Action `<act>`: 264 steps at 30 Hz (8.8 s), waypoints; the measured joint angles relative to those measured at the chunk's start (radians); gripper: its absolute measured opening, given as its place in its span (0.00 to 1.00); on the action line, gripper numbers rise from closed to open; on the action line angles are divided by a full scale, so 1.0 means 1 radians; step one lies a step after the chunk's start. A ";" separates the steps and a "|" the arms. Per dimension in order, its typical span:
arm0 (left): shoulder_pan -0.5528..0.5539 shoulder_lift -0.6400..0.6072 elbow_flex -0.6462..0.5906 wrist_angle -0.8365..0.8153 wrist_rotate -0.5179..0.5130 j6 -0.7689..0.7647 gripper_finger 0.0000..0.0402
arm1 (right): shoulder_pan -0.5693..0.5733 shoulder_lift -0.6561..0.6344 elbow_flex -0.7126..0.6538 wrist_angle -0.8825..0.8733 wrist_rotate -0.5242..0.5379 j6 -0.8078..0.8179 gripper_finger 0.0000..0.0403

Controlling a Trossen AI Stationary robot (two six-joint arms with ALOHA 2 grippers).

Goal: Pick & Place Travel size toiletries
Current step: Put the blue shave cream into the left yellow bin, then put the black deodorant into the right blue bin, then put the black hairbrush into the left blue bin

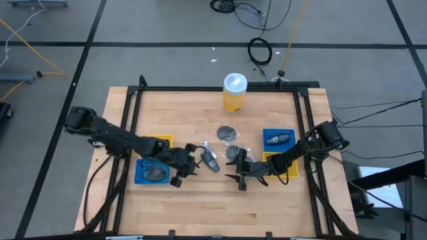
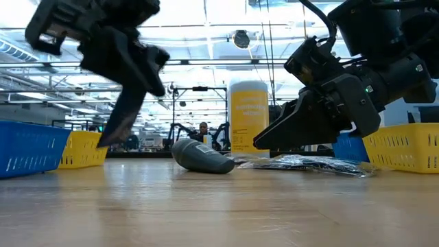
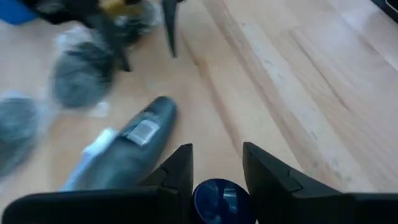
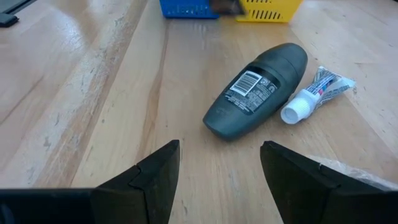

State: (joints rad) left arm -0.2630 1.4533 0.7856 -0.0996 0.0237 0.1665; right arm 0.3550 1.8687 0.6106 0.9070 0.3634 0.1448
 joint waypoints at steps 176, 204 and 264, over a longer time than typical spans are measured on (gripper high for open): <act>0.175 0.132 -0.229 0.449 -0.177 -0.301 0.22 | -0.022 0.161 0.505 -0.707 0.174 0.348 0.65; 0.087 0.185 -0.226 0.600 -0.075 -0.247 0.22 | -0.033 0.146 0.487 -0.737 0.150 0.292 0.50; 0.081 0.173 -0.226 0.627 -0.128 -0.232 0.22 | -0.427 -0.651 0.146 -1.924 -0.206 0.043 0.64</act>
State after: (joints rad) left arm -0.1818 1.6264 0.5598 0.5278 -0.1040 -0.0654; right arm -0.0722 1.2175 0.7570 -1.0170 0.1574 0.1876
